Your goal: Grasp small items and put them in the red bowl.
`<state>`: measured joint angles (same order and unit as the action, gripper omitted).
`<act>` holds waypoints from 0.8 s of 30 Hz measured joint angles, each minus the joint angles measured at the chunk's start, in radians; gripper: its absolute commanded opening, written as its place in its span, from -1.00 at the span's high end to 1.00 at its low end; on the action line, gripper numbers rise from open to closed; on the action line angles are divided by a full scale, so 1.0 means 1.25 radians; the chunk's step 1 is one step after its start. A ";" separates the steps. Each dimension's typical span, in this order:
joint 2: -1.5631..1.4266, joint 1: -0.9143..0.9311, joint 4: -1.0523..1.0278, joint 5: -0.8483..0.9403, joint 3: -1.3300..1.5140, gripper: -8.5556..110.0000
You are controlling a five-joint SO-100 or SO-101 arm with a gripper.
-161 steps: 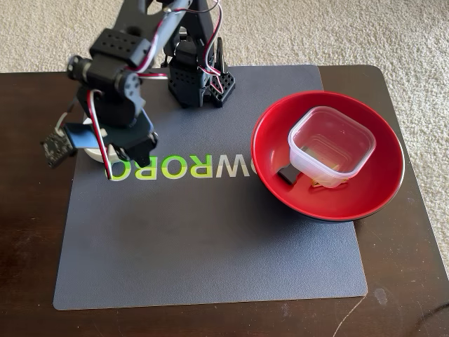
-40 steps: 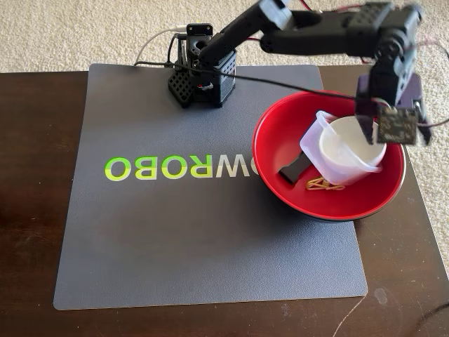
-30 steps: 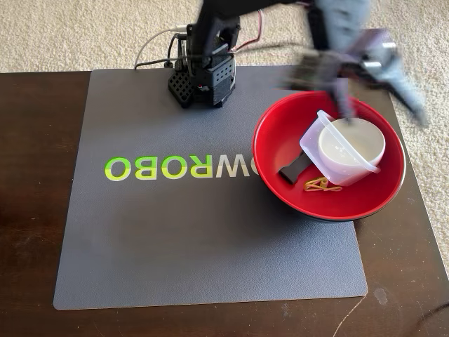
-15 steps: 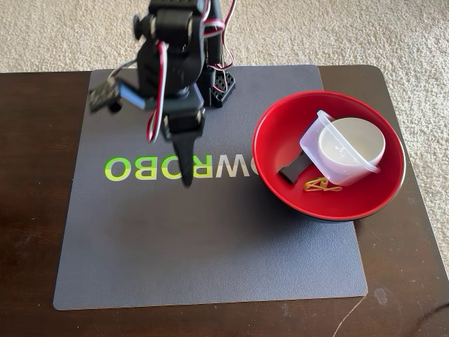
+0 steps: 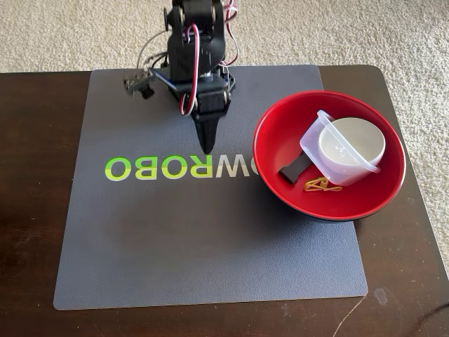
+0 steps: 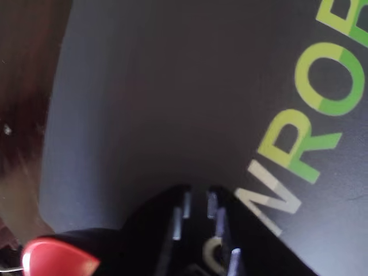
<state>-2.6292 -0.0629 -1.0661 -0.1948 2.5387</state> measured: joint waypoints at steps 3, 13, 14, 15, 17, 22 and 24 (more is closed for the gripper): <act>-0.044 -0.004 0.015 -0.022 0.059 0.78; -0.421 0.021 0.027 -0.040 0.353 0.86; -0.464 0.047 0.018 -0.040 0.367 0.86; -0.499 0.060 0.012 -0.040 0.376 0.86; -0.514 0.104 0.007 -0.038 0.379 0.79; -0.528 0.191 0.007 -0.053 0.389 0.81; -0.525 0.214 0.007 -0.072 0.389 0.85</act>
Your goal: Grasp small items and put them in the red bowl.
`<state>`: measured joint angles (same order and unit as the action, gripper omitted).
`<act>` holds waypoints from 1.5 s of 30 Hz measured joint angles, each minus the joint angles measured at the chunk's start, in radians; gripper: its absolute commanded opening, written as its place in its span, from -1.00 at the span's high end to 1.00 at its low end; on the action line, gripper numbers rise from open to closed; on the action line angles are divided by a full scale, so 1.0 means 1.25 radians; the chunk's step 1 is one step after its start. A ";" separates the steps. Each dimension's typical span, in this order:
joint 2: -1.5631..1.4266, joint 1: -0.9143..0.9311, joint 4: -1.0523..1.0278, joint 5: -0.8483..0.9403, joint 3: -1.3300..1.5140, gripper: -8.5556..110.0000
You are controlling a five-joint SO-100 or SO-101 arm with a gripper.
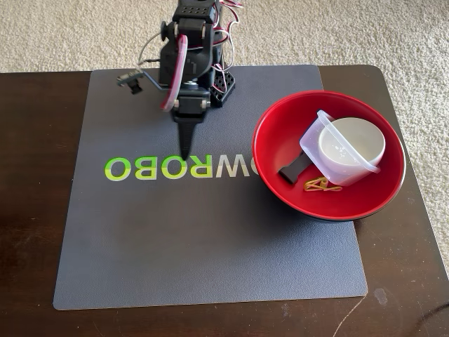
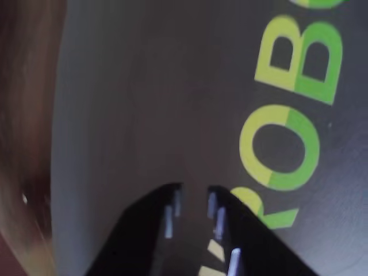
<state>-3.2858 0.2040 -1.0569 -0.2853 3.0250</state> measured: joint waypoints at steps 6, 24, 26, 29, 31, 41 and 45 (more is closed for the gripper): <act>0.000 0.026 0.011 0.001 0.005 0.86; 0.000 -0.123 0.032 0.272 0.010 0.86; 0.000 -0.119 0.032 0.276 0.010 0.85; 0.000 -0.117 0.032 0.282 0.010 0.85; 0.000 -0.118 0.032 0.282 0.010 0.85; 0.000 -0.099 0.032 0.293 0.010 0.85; 0.000 -0.107 0.032 0.295 0.010 0.85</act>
